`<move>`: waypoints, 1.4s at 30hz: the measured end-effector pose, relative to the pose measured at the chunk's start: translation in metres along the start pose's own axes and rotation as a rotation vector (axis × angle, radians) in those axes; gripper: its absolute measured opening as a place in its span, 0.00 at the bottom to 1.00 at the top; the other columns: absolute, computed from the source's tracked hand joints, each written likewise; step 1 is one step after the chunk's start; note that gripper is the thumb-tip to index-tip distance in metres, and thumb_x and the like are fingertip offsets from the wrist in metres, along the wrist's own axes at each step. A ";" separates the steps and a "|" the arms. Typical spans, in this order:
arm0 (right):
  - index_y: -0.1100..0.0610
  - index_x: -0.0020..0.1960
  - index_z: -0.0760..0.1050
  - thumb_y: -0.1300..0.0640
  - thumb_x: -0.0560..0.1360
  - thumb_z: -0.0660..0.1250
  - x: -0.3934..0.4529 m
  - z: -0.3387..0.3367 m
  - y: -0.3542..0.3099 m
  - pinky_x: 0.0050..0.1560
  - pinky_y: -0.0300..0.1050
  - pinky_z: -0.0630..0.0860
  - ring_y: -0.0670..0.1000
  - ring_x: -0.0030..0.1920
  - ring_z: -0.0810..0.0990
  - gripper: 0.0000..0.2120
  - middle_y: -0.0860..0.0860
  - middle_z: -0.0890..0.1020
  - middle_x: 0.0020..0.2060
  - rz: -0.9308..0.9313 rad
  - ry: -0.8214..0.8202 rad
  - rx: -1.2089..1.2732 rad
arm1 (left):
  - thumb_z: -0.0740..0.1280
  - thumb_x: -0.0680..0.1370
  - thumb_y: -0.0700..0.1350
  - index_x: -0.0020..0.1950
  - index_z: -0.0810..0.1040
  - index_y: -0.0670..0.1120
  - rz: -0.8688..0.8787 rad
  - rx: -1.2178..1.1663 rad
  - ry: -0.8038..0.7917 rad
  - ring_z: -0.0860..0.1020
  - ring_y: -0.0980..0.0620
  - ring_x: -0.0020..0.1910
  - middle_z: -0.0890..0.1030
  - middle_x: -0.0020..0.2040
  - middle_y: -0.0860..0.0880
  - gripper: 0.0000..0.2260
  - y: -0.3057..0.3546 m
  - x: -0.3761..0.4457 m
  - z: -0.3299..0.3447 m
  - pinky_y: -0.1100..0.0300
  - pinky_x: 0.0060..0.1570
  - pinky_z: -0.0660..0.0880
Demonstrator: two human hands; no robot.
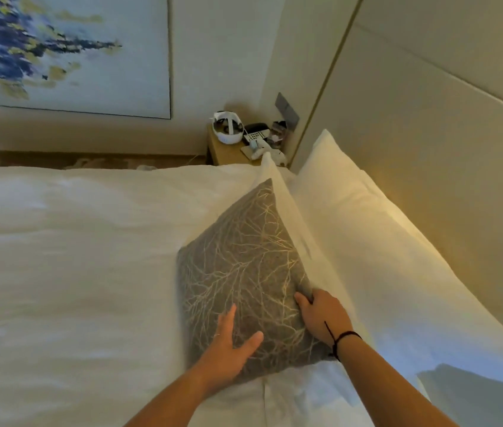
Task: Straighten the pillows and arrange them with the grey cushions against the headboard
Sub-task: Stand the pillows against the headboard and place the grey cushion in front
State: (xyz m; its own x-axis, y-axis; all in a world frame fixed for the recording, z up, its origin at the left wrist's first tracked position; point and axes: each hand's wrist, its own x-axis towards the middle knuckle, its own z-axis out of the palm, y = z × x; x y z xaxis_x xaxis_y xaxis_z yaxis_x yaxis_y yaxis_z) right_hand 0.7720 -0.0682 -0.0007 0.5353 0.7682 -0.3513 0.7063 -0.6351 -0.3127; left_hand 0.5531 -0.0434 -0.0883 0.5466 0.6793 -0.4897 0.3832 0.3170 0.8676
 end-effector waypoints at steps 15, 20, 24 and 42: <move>0.45 0.65 0.61 0.29 0.67 0.65 0.004 0.005 0.070 0.54 0.51 0.78 0.52 0.57 0.79 0.34 0.45 0.76 0.60 -0.327 -0.233 0.290 | 0.54 0.69 0.73 0.81 0.42 0.55 -0.182 -0.188 0.563 0.50 0.45 0.80 0.51 0.81 0.48 0.45 0.058 0.063 0.095 0.38 0.75 0.53; 0.45 0.66 0.62 0.30 0.66 0.67 0.011 -0.003 0.075 0.55 0.49 0.78 0.49 0.56 0.80 0.35 0.44 0.78 0.60 -0.348 -0.315 0.370 | 0.51 0.74 0.74 0.79 0.41 0.61 -0.011 0.058 0.610 0.49 0.50 0.79 0.46 0.82 0.51 0.39 0.081 0.060 0.111 0.43 0.77 0.51; 0.46 0.73 0.57 0.31 0.67 0.66 0.013 -0.011 0.082 0.52 0.43 0.78 0.47 0.52 0.81 0.41 0.45 0.79 0.60 -0.341 -0.441 0.471 | 0.54 0.71 0.76 0.77 0.40 0.67 0.127 0.431 0.644 0.41 0.49 0.79 0.39 0.81 0.52 0.39 0.107 0.067 0.125 0.42 0.75 0.47; 0.51 0.67 0.71 0.51 0.83 0.54 -0.023 -0.147 0.271 0.59 0.52 0.73 0.55 0.58 0.77 0.15 0.53 0.76 0.63 0.256 0.393 0.129 | 0.48 0.83 0.54 0.79 0.51 0.59 0.355 1.219 0.023 0.51 0.46 0.79 0.55 0.81 0.52 0.23 0.161 0.107 0.202 0.30 0.71 0.39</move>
State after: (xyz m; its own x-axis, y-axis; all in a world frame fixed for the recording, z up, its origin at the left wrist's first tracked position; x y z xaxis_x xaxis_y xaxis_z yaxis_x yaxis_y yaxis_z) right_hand 1.0192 -0.2466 0.0525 0.8363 0.5425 -0.0792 0.4791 -0.7934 -0.3755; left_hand 0.8237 -0.0531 -0.0191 0.7514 0.6166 -0.2350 0.6594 -0.6883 0.3025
